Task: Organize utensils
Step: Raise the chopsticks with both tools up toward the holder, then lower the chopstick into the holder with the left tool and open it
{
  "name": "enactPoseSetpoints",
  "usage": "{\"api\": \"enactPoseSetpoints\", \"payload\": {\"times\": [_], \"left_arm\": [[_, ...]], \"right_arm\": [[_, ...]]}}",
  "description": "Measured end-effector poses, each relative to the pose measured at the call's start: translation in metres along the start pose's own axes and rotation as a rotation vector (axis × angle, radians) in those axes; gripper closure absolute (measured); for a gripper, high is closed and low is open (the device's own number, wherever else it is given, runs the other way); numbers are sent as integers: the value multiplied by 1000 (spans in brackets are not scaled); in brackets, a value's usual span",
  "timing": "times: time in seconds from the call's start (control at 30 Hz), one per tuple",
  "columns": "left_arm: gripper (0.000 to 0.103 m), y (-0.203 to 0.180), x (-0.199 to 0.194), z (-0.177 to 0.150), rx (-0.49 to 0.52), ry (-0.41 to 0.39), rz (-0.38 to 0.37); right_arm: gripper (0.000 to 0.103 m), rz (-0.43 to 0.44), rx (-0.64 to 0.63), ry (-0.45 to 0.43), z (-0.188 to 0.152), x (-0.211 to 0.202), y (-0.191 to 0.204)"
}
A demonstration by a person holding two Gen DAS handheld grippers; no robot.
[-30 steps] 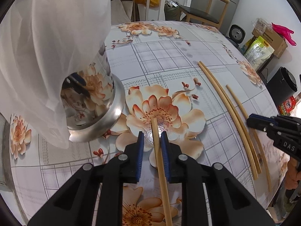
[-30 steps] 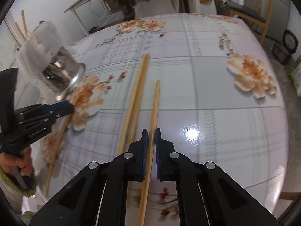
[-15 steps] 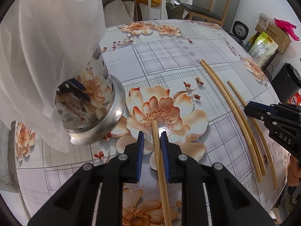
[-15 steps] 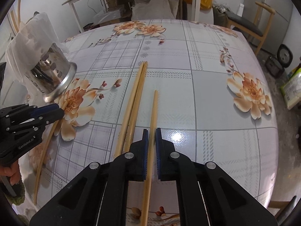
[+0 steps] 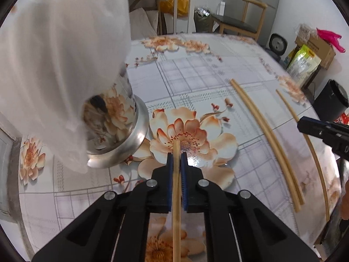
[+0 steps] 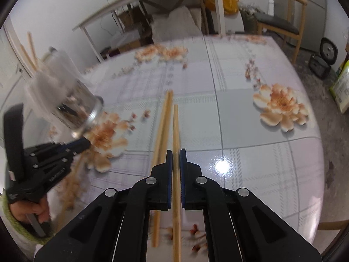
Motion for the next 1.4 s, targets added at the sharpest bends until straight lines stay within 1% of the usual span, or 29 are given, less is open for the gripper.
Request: {"api": "enactPoseSetpoints", "payload": {"times": [0.1,0.37,0.47,0.57,0.63,0.8,1.0,1.2,1.3,1.4], "left_arm": [[97,1,-25,5,-16,-52,-19],[97,8,-118,20,-62,-238,-97],[97,12,-149,24,-80,-299,-118],[97,18,-174,28,-92,-356,-119],[97,24,-189,31,-108,-381,-126],[97,39,-225,38,-154,-475,-126],[97,51,-262,48,-175,-561,-127],[97,64,-290,65,-190,-621,-119],[97,78,-304,77,-206,-654,-112],[97,93,-324,96,-230,-703,-134]], "right_arm": [[99,18,12,-56,8,-26,7],[99,105,24,-212,30,-92,36],[99,134,27,-245,35,-107,47],[99,160,23,-276,39,-122,59],[99,166,15,-291,41,-126,66],[99,191,-2,-337,50,-146,84],[99,217,-21,-383,59,-163,100],[99,252,-12,-405,65,-170,103],[99,270,1,-415,69,-173,100],[99,272,1,-416,70,-173,98]]}}
Point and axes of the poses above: each gripper's, at about its wrist camera, not at the fingertips, and x roughly the way its jaws point, y to its left, z to its top, the point moved 6 cm from there along x, roughly the way its jaws point, and after that the axes turned 5 degrees about -y, right-handed, at the moved point
